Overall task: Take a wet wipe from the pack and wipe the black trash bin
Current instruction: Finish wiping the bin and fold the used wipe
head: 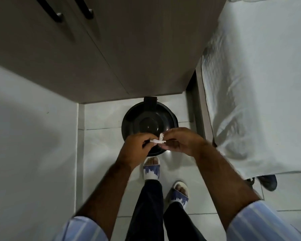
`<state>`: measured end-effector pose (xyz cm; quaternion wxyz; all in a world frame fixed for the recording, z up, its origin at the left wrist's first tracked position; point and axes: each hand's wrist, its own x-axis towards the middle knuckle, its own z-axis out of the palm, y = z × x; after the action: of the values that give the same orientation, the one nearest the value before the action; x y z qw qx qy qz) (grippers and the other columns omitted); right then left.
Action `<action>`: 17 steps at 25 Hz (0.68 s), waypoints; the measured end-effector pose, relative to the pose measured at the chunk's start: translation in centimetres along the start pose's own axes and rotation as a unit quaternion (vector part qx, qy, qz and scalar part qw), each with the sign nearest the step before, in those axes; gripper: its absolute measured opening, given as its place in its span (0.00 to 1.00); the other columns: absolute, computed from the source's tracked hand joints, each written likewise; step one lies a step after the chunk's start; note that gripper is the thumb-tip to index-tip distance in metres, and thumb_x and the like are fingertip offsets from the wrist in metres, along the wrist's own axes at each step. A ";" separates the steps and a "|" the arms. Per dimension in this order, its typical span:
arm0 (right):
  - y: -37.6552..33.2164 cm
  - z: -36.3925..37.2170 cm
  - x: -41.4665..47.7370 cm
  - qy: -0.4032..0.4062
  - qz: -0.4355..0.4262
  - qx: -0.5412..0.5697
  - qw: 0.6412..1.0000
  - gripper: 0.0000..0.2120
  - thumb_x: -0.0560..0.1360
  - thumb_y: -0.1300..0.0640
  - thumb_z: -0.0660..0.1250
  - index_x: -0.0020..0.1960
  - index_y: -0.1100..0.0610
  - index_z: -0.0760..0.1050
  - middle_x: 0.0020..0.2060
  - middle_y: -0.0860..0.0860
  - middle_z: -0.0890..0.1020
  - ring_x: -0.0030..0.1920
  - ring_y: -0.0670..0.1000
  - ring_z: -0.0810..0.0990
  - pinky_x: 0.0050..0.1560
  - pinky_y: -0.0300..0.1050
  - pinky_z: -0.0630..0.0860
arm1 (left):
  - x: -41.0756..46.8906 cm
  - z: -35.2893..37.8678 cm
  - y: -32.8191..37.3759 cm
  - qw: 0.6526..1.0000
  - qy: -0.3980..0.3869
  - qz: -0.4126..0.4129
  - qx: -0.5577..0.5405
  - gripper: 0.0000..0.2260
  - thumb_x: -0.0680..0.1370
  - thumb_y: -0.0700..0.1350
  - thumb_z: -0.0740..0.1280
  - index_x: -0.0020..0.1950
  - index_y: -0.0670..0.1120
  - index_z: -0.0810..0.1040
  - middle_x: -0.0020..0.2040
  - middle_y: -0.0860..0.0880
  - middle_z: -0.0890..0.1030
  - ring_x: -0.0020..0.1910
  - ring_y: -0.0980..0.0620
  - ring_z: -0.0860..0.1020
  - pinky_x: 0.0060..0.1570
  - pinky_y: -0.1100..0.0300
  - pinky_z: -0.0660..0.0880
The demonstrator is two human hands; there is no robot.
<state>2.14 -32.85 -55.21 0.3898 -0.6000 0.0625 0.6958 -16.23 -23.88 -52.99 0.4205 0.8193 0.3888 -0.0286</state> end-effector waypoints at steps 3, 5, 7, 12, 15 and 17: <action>0.8 -1.8 0.5 0.018 -0.023 0.008 1.000 0.04 0.77 0.66 0.73 0.51 0.62 0.85 0.45 0.60 0.91 0.42 0.54 0.92 0.38 0.44 0.86 | -0.5 1.2 -2.0 0.997 0.049 -0.060 -0.021 0.11 0.79 0.43 0.73 0.61 0.48 0.84 0.55 0.49 0.86 0.49 0.59 0.80 0.43 0.83 0.71; 1.2 -2.9 0.4 0.002 -0.035 0.012 0.999 0.06 0.77 0.65 0.73 0.53 0.62 0.84 0.47 0.59 0.91 0.45 0.54 0.92 0.41 0.44 0.86 | -1.1 1.7 -3.1 0.993 0.059 -0.093 -0.032 0.11 0.78 0.43 0.74 0.60 0.48 0.84 0.55 0.50 0.86 0.47 0.61 0.80 0.42 0.83 0.71; 1.3 -3.4 0.0 -0.014 -0.032 -0.001 0.999 0.07 0.77 0.64 0.74 0.55 0.61 0.84 0.49 0.59 0.91 0.48 0.55 0.92 0.43 0.45 0.87 | -1.9 1.9 -3.3 0.993 0.044 -0.102 -0.038 0.10 0.77 0.44 0.74 0.59 0.49 0.85 0.53 0.52 0.87 0.43 0.63 0.80 0.47 0.78 0.74; 1.2 -2.3 -0.5 -0.056 0.013 -0.002 0.998 0.08 0.77 0.68 0.73 0.55 0.62 0.86 0.48 0.61 0.91 0.47 0.58 0.92 0.44 0.48 0.87 | -1.9 1.8 -1.2 0.992 0.018 -0.084 -0.094 0.10 0.76 0.41 0.76 0.56 0.51 0.86 0.48 0.58 0.85 0.43 0.68 0.82 0.43 0.83 0.73; 1.2 -1.6 0.0 -0.056 0.022 0.010 0.998 0.07 0.76 0.70 0.73 0.50 0.62 0.88 0.47 0.62 0.91 0.46 0.58 0.92 0.43 0.47 0.87 | -1.3 2.1 -0.2 0.988 0.010 -0.088 -0.128 0.10 0.76 0.40 0.75 0.56 0.50 0.86 0.45 0.64 0.82 0.42 0.68 0.83 0.40 0.83 0.73; 1.7 -1.5 0.6 -0.045 0.018 0.008 0.999 0.09 0.76 0.70 0.73 0.45 0.61 0.90 0.45 0.60 0.91 0.45 0.57 0.92 0.42 0.44 0.87 | -1.0 2.5 -0.5 0.985 0.004 -0.093 -0.142 0.10 0.76 0.39 0.75 0.55 0.50 0.86 0.43 0.66 0.81 0.42 0.74 0.81 0.38 0.83 0.72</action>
<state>2.34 -34.56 -56.82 0.3850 -0.5635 0.0614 0.7283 -16.59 -26.15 -54.59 0.5269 0.7116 0.4647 -0.0085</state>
